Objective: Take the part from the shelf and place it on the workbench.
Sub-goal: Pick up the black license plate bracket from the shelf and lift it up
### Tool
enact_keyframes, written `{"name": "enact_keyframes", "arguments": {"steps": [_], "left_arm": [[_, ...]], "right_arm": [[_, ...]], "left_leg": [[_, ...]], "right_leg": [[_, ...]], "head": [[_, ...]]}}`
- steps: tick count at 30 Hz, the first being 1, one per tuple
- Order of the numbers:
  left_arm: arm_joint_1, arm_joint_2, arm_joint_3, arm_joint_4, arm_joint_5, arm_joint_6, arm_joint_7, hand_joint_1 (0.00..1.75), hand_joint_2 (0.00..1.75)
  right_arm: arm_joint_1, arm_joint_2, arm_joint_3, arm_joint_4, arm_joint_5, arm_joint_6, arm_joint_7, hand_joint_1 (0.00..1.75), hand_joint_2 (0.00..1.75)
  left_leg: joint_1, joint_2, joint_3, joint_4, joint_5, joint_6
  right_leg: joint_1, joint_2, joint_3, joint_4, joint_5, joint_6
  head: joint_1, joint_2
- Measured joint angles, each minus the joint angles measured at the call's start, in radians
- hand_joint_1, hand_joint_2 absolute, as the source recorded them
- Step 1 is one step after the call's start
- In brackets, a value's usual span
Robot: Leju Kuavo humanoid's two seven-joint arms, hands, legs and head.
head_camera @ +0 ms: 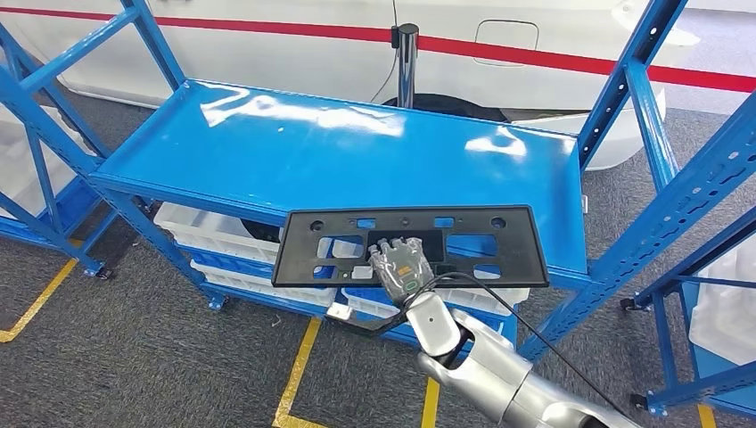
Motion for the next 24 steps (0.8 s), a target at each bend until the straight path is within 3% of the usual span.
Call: {"name": "enact_keyframes", "arguments": {"steps": [4,7,8,11,12,13,14,16,17,18,19,22,24], "left_arm": [[-0.001,0.0,-0.001,0.0,0.0,-0.004,0.007,0.0,1.75],[-0.003,-0.003,-0.001,0.0,0.004,-0.009,0.008,0.0,1.75],[-0.005,-0.005,-0.001,0.0,0.004,-0.009,0.008,0.0,1.75],[-0.011,-0.01,-0.001,0.0,0.004,-0.01,0.008,0.0,1.75],[-0.012,-0.011,-0.001,0.0,0.002,-0.01,0.008,0.0,1.75],[-0.012,-0.013,-0.001,0.0,0.001,-0.01,0.008,0.0,1.75],[-0.012,-0.015,-0.001,0.0,0.0,-0.01,0.009,0.0,1.75],[-0.014,-0.016,-0.001,0.0,-0.002,-0.009,0.01,0.0,1.75],[-0.015,-0.015,-0.001,0.001,-0.002,-0.009,0.011,0.0,1.75],[-0.017,-0.015,-0.001,0.001,-0.003,-0.009,0.012,0.0,1.75],[-0.018,-0.014,-0.002,0.001,-0.003,-0.008,0.013,0.0,1.75],[-0.018,-0.015,-0.002,0.001,-0.004,-0.007,0.014,0.0,1.75],[-0.019,-0.015,-0.002,0.001,-0.005,-0.007,0.014,0.0,1.75]], "right_arm": [[0.02,-0.011,0.0,-0.018,0.036,-0.003,-0.007,1.75,1.75],[0.025,-0.016,-0.002,-0.031,0.046,-0.002,-0.01,1.75,1.75],[0.026,-0.018,-0.003,-0.036,0.048,-0.001,-0.012,1.75,1.75],[0.03,-0.025,-0.005,-0.045,0.055,-0.004,-0.015,1.75,1.75],[0.031,-0.028,-0.005,-0.047,0.058,-0.006,-0.014,1.75,1.75],[0.032,-0.031,-0.006,-0.05,0.061,-0.008,-0.013,1.75,1.75],[0.031,-0.034,-0.007,-0.054,0.063,-0.009,-0.012,1.75,1.75],[0.025,-0.038,-0.013,-0.067,0.064,-0.01,-0.01,1.75,1.75],[0.019,-0.039,-0.017,-0.075,0.064,-0.01,-0.01,1.75,1.75],[0.012,-0.04,-0.022,-0.084,0.064,-0.01,-0.009,1.75,1.75],[0.006,-0.041,-0.028,-0.092,0.062,-0.01,-0.008,1.75,1.75],[-0.014,-0.042,-0.043,-0.115,0.051,-0.008,-0.009,1.75,1.75],[-0.029,-0.042,-0.05,-0.132,0.042,-0.006,-0.013,1.75,1.75]], "left_leg": [[-0.002,0.0,0.0,0.001,-0.001,0.003],[0.003,0.001,0.016,-0.03,0.016,0.02],[0.008,0.003,0.025,-0.05,0.027,0.023],[0.02,0.006,0.034,-0.074,0.042,0.024],[0.024,0.006,0.031,-0.073,0.043,0.021],[0.029,0.006,0.028,-0.071,0.044,0.016],[0.037,0.006,0.024,-0.068,0.045,0.008],[0.052,0.005,0.011,-0.048,0.041,-0.016],[0.057,0.004,0.002,-0.036,0.037,-0.03],[0.056,0.003,-0.006,-0.022,0.034,-0.042],[0.054,0.002,-0.015,-0.009,0.033,-0.051],[0.059,0.001,-0.036,0.012,0.03,-0.063],[0.06,0.004,-0.066,0.078,-0.028,-0.062]], "right_leg": [[-0.002,-0.001,0.0,-0.002,0.002,0.002],[-0.004,-0.001,0.006,-0.012,0.004,0.015],[-0.003,0.0,0.001,0.002,-0.01,0.019],[-0.012,0.0,-0.07,0.161,-0.101,0.036],[-0.019,-0.001,-0.096,0.216,-0.119,0.044],[-0.027,-0.001,-0.107,0.238,-0.116,0.053],[-0.035,-0.002,-0.1,0.221,-0.095,0.064],[-0.055,-0.006,-0.039,0.098,-0.033,0.094],[-0.06,-0.002,-0.017,0.053,-0.009,0.102],[-0.066,0.002,-0.007,0.029,0.001,0.102],[-0.067,0.007,-0.011,0.031,-0.002,0.093],[-0.065,0.012,-0.043,0.056,-0.003,0.053],[-0.059,0.01,-0.063,0.058,0.011,0.032]], "head": [[0.0,0.0],[0.0,0.0],[0.0,0.0],[0.0,0.0],[0.0,0.0],[0.0,0.0],[0.0,0.0],[0.0,0.0],[0.0,0.0],[0.0,0.0],[-0.001,0.0],[-0.003,0.0],[-0.003,0.0]]}}
